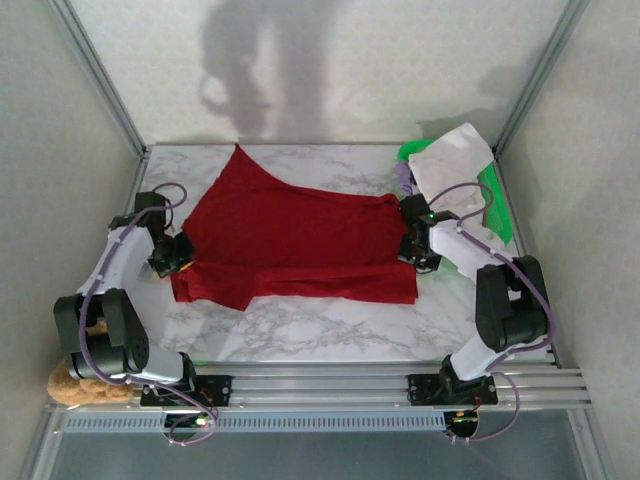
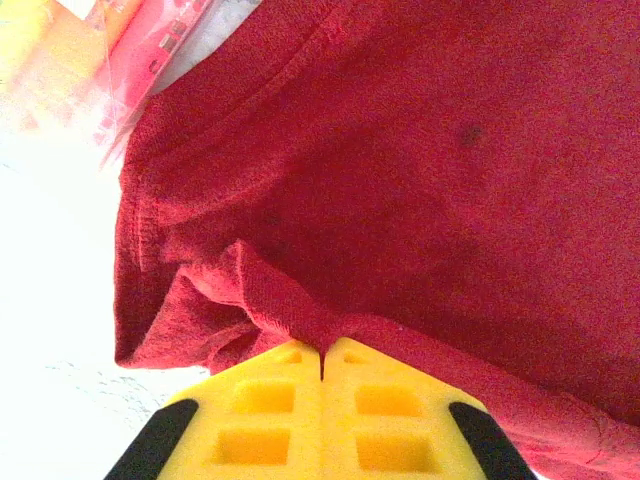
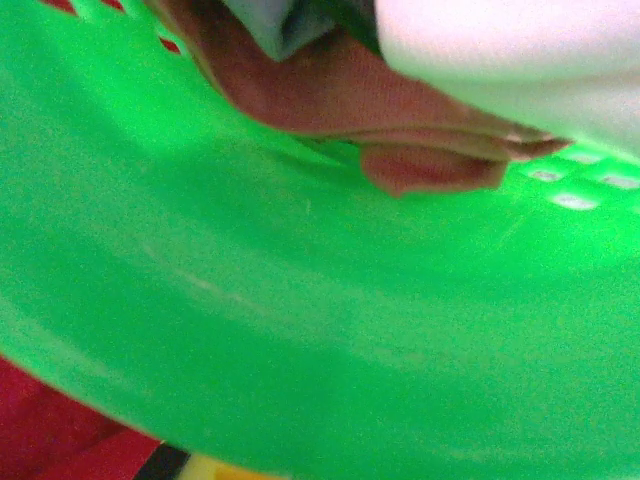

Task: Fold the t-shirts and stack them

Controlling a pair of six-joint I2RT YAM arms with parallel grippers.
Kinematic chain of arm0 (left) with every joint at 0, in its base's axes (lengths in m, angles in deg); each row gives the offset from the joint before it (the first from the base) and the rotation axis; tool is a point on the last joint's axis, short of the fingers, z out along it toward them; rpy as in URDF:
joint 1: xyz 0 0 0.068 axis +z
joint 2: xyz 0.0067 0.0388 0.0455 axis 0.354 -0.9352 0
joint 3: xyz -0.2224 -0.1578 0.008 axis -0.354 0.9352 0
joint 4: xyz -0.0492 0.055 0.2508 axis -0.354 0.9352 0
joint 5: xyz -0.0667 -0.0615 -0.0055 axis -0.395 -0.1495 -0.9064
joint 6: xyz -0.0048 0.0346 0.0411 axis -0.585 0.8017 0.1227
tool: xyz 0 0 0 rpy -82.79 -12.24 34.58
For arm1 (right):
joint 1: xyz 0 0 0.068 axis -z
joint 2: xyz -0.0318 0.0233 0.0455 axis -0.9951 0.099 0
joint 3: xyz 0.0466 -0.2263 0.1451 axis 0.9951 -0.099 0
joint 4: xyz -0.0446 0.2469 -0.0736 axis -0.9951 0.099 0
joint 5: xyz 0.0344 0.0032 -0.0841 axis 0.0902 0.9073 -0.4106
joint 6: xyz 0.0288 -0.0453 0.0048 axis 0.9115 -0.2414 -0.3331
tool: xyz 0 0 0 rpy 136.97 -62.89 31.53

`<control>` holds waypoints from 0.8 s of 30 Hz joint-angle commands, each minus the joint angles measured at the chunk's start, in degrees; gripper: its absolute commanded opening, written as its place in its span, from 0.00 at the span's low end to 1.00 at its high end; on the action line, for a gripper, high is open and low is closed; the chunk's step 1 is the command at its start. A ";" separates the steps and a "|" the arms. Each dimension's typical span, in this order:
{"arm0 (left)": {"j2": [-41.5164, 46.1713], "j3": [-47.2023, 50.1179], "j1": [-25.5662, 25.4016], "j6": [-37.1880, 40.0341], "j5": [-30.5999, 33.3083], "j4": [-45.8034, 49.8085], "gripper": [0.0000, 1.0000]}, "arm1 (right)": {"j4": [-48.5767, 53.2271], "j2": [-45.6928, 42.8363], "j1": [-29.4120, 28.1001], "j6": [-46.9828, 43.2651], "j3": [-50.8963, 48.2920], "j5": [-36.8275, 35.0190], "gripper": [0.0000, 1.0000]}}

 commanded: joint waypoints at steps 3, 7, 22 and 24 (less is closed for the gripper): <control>-1.09 0.06 1.39 1.91 0.52 -1.25 0.15 | 0.30 0.41 -0.62 0.82 2.21 -1.20 0.32; -1.62 -0.78 2.01 2.27 0.57 -1.60 0.43 | 3.17 -2.90 -2.34 0.47 2.82 -2.29 0.43; 6.08 6.07 0.72 0.53 -0.74 1.23 0.59 | 11.92 -11.01 -6.23 1.24 4.99 0.08 0.57; 6.10 7.49 0.15 0.28 -0.49 1.19 0.59 | 12.73 -10.46 -6.23 1.32 5.43 -0.59 0.67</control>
